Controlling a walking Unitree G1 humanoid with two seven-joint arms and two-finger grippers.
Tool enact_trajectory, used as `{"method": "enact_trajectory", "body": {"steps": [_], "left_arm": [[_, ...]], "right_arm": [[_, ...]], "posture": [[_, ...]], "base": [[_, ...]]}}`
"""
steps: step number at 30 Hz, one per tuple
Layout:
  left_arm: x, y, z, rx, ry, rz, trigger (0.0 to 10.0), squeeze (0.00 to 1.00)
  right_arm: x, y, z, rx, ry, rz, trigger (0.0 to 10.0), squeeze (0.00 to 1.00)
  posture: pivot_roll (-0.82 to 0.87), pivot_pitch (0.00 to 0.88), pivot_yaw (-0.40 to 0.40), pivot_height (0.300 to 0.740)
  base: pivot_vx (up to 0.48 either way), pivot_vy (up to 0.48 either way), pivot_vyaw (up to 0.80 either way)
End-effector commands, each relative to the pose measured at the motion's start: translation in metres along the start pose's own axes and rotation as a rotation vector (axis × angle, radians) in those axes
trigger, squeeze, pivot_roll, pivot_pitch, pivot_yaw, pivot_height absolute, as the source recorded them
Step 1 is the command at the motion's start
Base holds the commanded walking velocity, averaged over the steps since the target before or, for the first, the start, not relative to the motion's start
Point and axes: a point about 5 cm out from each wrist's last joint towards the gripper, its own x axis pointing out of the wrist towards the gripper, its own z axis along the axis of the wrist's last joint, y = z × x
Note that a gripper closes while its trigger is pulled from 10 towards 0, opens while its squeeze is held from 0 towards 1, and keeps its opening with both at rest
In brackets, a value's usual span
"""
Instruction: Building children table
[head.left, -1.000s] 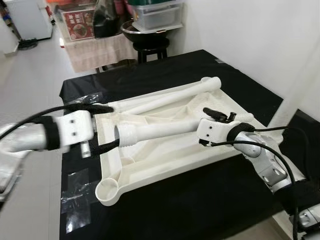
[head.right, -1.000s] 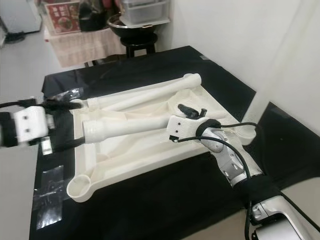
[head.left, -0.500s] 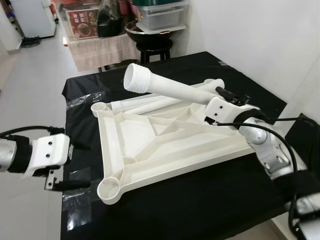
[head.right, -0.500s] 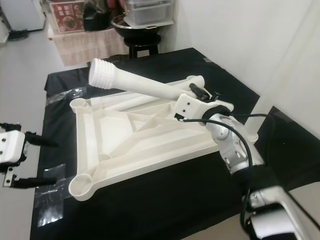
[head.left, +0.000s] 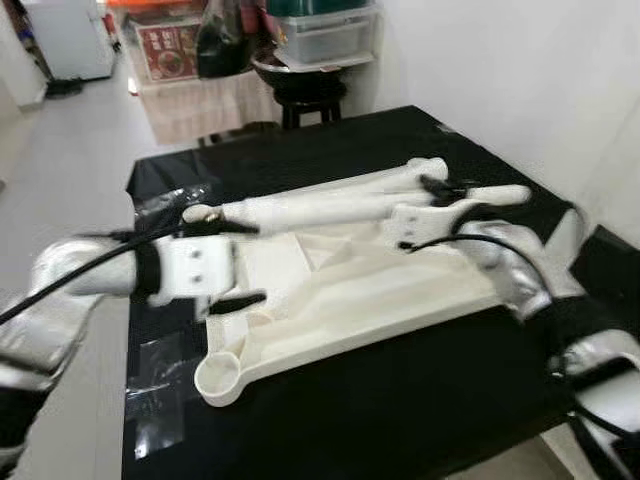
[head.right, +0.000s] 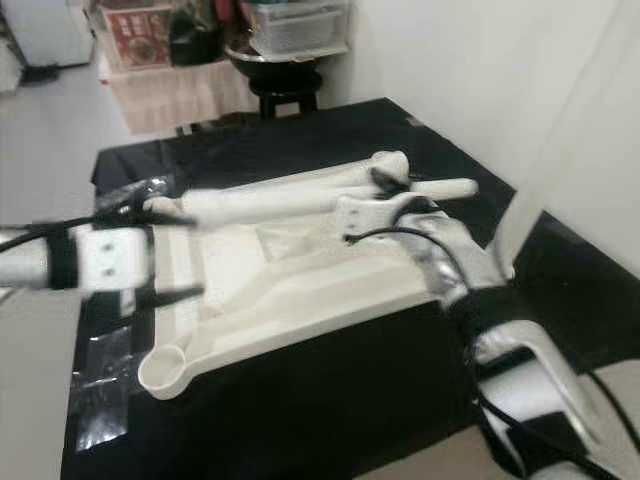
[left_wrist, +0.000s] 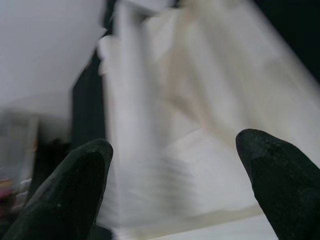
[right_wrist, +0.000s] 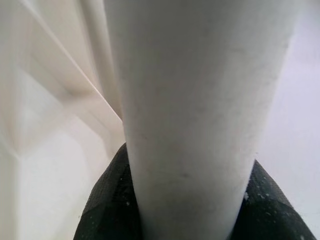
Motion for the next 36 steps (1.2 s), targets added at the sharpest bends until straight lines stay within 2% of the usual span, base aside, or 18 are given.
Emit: {"method": "enact_trajectory", "body": {"steps": [1, 5, 7, 8, 9, 11, 17, 19, 20, 22, 25, 27, 28, 29, 33, 36], "left_arm": [[0.004, 0.000, -0.006, 0.031, 0.064, 0.019, 10.0, 0.00], [0.018, 0.010, -0.006, 0.068, 0.138, 0.064, 10.0, 0.00], [0.018, 0.010, -0.006, 0.068, 0.138, 0.064, 10.0, 0.00], [0.025, 0.007, -0.010, 0.101, 0.185, 0.046, 10.0, 0.00], [0.025, 0.007, -0.010, 0.101, 0.185, 0.046, 10.0, 0.00], [0.037, -0.007, -0.022, 0.114, 0.289, -0.028, 10.0, 0.00], [0.043, -0.015, -0.028, 0.112, 0.332, -0.062, 10.0, 0.00], [0.049, -0.020, -0.030, 0.085, 0.346, -0.084, 10.0, 0.00], [0.061, -0.022, -0.031, 0.006, 0.354, -0.074, 10.0, 0.00], [0.078, -0.023, -0.031, -0.060, 0.394, -0.063, 10.0, 0.00], [0.085, -0.025, -0.029, -0.087, 0.405, -0.084, 10.0, 0.00], [0.091, -0.024, -0.022, -0.149, 0.372, -0.078, 10.0, 0.00], [0.091, -0.024, -0.022, -0.149, 0.372, -0.078, 10.0, 0.00], [0.096, -0.017, -0.011, -0.221, 0.323, -0.047, 10.0, 0.00], [0.098, -0.007, 0.000, -0.237, 0.273, -0.026, 10.0, 0.00], [0.099, -0.006, 0.002, -0.238, 0.269, -0.026, 10.0, 0.00]], "right_arm": [[0.002, 0.001, 0.007, -0.046, -0.026, 0.026, 0.0, 0.00], [0.007, 0.009, 0.016, -0.070, -0.049, 0.056, 0.0, 0.00], [0.007, 0.009, 0.016, -0.070, -0.049, 0.056, 0.0, 0.00], [0.008, 0.009, 0.018, -0.068, -0.055, 0.054, 0.0, 0.00], [0.008, 0.009, 0.018, -0.068, -0.055, 0.054, 0.0, 0.00], [0.010, 0.006, 0.020, -0.061, -0.058, 0.043, 0.0, 0.00], [0.011, 0.005, 0.021, -0.062, -0.057, 0.041, 0.0, 0.00], [0.012, 0.004, 0.020, -0.062, -0.056, 0.038, 0.0, 0.00], [0.013, 0.002, 0.022, -0.054, -0.063, 0.029, 0.0, 0.00], [0.014, 0.000, 0.025, -0.048, -0.072, 0.019, 0.0, 0.00], [0.015, 0.001, 0.026, -0.047, -0.075, 0.019, 0.0, 0.00], [0.016, 0.001, 0.026, -0.039, -0.068, 0.014, 0.0, 0.00], [0.016, 0.001, 0.026, -0.039, -0.068, 0.014, 0.0, 0.00], [0.017, 0.001, 0.025, -0.024, -0.053, 0.007, 0.0, 0.00], [0.018, 0.001, 0.020, 0.018, -0.014, -0.005, 0.0, 0.00], [0.019, 0.001, 0.019, 0.021, -0.007, -0.005, 0.0, 0.00]], "posture": [[-0.08, 0.058, 0.014, 0.740], [-0.08, 0.057, 0.015, 0.740], [-0.08, 0.057, 0.015, 0.740], [-0.08, 0.057, 0.016, 0.740], [-0.08, 0.057, 0.016, 0.740], [-0.08, 0.058, 0.021, 0.740], [-0.08, 0.058, 0.021, 0.740], [-0.08, 0.059, 0.021, 0.740], [-0.08, 0.058, 0.020, 0.740], [-0.09, 0.059, 0.021, 0.740], [-0.09, 0.059, 0.025, 0.740], [-0.09, 0.059, 0.025, 0.740], [-0.09, 0.059, 0.025, 0.740], [-0.08, 0.061, 0.026, 0.740], [-0.08, 0.061, 0.025, 0.740], [-0.08, 0.061, 0.025, 0.740]], "base": [[0.000, 0.000, 0.00], [0.000, 0.000, 0.00], [0.000, 0.000, 0.00], [0.000, 0.000, 0.00], [0.000, 0.000, 0.00], [0.000, 0.000, 0.00], [0.000, 0.000, 0.00], [0.000, 0.000, 0.00], [0.000, 0.000, 0.00], [0.000, 0.000, 0.00], [0.000, 0.000, 0.00], [0.000, 0.000, 0.00], [0.000, 0.000, 0.00], [0.000, 0.000, 0.00], [0.000, 0.000, 0.00], [0.000, 0.000, 0.00]]}}
